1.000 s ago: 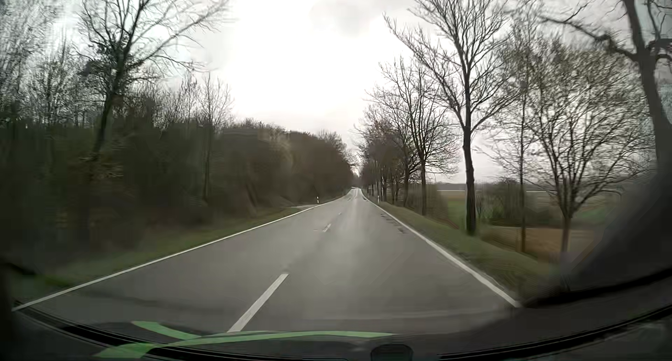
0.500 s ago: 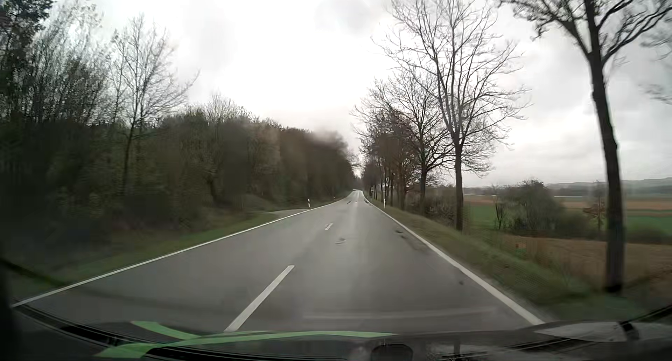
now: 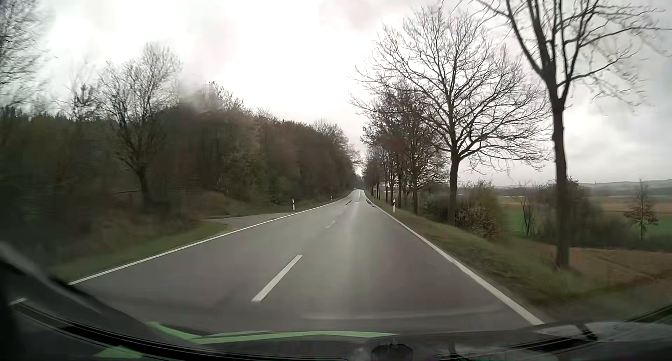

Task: Follow the waypoints while adhering to traffic rules and regulations

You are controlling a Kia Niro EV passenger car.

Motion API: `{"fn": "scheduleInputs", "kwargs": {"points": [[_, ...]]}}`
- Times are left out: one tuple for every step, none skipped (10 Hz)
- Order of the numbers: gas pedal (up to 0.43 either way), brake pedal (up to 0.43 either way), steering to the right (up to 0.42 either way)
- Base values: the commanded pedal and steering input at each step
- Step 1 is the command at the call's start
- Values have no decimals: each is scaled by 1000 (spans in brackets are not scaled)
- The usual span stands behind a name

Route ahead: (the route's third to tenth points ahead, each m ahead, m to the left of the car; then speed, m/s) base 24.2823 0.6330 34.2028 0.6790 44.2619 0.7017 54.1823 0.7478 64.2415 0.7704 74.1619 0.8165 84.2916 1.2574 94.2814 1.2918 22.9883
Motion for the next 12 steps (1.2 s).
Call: {"fn": "scheduleInputs", "kwargs": {"points": [[59,0,-4],[59,0,-3],[59,0,-3],[67,0,-4],[98,0,-4],[118,0,-3],[130,0,-4],[138,0,-3],[138,0,-3],[150,0,-2],[150,0,-1],[150,0,-1]]}}
